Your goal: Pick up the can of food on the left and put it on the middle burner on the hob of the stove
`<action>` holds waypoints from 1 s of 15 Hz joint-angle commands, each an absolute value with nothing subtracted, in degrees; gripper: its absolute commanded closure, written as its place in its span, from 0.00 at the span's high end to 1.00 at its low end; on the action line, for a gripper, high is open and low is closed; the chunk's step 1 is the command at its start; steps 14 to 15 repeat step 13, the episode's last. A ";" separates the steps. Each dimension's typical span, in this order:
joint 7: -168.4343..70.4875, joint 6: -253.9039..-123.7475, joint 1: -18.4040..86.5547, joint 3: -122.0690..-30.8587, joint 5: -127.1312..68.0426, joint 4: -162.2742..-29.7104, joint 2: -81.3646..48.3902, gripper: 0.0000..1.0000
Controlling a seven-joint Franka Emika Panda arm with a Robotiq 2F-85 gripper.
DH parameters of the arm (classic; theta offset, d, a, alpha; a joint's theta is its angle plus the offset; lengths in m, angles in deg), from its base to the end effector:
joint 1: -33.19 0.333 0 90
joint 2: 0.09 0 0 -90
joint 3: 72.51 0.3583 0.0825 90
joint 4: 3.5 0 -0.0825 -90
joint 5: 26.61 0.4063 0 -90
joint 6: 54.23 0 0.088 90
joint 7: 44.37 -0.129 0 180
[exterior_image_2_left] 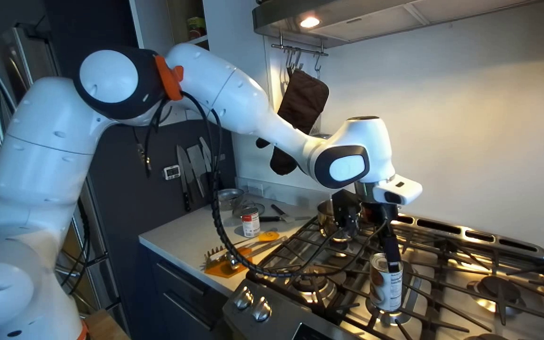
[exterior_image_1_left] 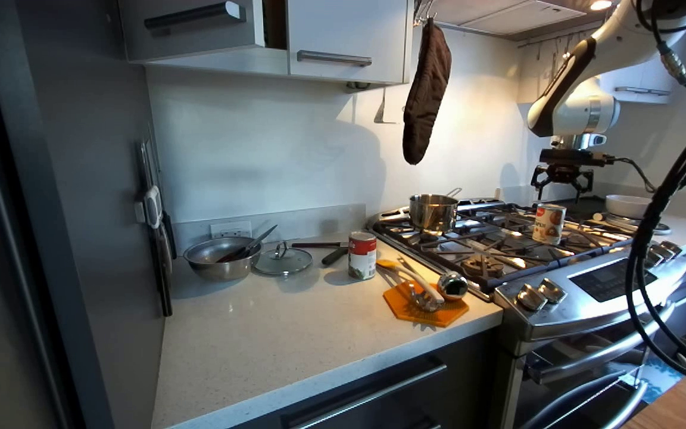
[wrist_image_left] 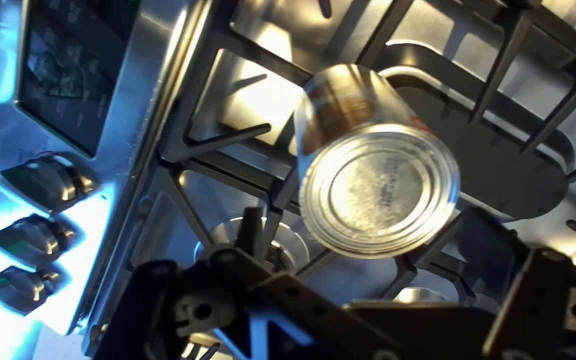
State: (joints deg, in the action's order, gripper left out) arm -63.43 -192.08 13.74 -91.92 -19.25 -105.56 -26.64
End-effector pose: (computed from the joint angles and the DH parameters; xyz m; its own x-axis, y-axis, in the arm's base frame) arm 0.5695 -0.4253 0.3305 0.4858 -0.8520 0.1952 -0.8668 -0.4984 -0.0182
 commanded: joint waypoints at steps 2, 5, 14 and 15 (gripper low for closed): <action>-53.33 -190.37 14.34 -94.68 -28.96 -120.07 -12.49 1.00; -46.18 -192.46 13.98 -95.11 -35.57 -128.66 -3.63 1.00; -39.31 -191.62 12.89 -94.27 -37.40 -133.66 2.80 1.00; -39.31 -191.62 12.89 -94.27 -37.40 -133.66 2.80 1.00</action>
